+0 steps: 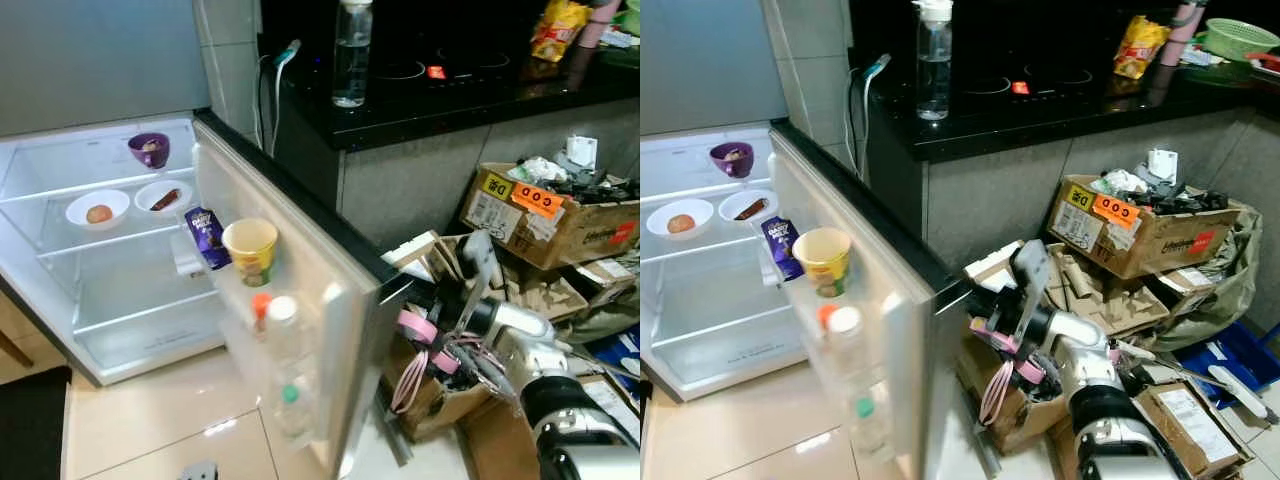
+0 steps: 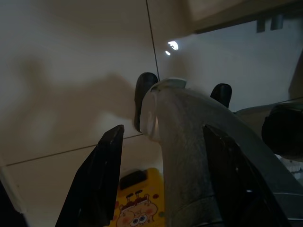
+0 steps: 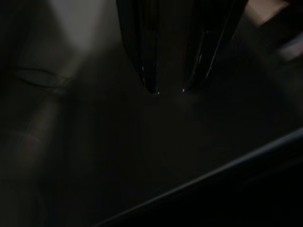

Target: Restocking fridge

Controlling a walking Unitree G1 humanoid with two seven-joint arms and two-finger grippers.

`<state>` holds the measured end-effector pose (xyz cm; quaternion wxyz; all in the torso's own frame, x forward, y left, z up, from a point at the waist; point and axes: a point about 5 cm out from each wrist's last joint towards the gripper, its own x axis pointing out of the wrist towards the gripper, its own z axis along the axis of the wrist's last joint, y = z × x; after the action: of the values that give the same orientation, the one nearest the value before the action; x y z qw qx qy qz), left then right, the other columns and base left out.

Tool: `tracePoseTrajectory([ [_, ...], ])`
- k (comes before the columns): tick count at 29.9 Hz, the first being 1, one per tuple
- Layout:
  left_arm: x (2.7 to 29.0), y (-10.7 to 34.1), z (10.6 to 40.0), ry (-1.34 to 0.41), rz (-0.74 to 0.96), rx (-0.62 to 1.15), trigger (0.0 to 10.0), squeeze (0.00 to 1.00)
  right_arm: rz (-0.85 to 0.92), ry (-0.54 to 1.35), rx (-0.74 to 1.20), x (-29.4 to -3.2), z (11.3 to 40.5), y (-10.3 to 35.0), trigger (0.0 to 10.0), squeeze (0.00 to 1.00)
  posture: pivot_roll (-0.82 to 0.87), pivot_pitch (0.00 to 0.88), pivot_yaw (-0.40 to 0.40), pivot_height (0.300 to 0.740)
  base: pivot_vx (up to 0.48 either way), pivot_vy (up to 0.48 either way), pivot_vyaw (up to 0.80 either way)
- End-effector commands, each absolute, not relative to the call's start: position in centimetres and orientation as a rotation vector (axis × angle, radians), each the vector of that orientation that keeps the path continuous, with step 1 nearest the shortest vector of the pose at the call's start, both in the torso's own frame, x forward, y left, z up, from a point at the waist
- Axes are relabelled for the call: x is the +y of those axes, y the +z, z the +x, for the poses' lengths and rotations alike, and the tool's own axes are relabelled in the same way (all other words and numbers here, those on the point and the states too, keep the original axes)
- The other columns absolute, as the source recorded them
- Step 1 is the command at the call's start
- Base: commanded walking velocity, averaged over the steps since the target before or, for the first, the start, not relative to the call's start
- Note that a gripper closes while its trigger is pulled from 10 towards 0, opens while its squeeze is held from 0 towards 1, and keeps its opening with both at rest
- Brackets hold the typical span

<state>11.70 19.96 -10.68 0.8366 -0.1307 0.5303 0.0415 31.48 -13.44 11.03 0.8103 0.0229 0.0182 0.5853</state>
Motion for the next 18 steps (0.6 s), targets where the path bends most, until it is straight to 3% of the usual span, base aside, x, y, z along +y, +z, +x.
tracePoseTrajectory([
  [1,19.5,-11.0,10.7,0.078,-0.287,1.162,10.0,0.00,0.085,1.395,0.015,-11.9,30.4,11.8,10.0,0.00,-0.04,0.000,-0.046,0.740,0.000,0.000,0.00],
  [5,19.4,-11.1,10.7,0.078,-0.290,1.163,10.0,0.00,0.165,1.400,-0.051,-11.5,30.3,12.8,10.0,0.00,-0.04,0.000,-0.049,0.740,0.000,0.000,0.00],
  [6,19.3,-11.1,10.7,0.078,-0.292,1.163,10.0,0.00,0.133,1.244,-0.073,-12.4,31.7,12.4,10.0,0.00,-0.04,0.000,-0.050,0.740,0.000,0.000,0.00],
  [7,19.3,-11.1,10.7,0.078,-0.292,1.163,10.0,0.00,0.133,1.244,-0.073,-12.4,31.7,12.4,10.0,0.00,-0.04,0.000,-0.050,0.740,0.000,0.000,0.00],
  [11,19.2,-11.1,10.7,0.079,-0.295,1.164,10.0,0.00,0.113,0.919,0.014,-14.8,33.4,10.5,10.0,0.00,-0.04,0.000,-0.055,0.740,0.000,0.000,0.00],
  [18,19.0,-11.2,10.5,0.083,-0.300,1.168,10.0,0.00,0.035,0.737,0.216,-17.1,32.2,6.7,10.0,0.00,-0.04,0.000,-0.062,0.740,0.000,0.000,0.10],
])
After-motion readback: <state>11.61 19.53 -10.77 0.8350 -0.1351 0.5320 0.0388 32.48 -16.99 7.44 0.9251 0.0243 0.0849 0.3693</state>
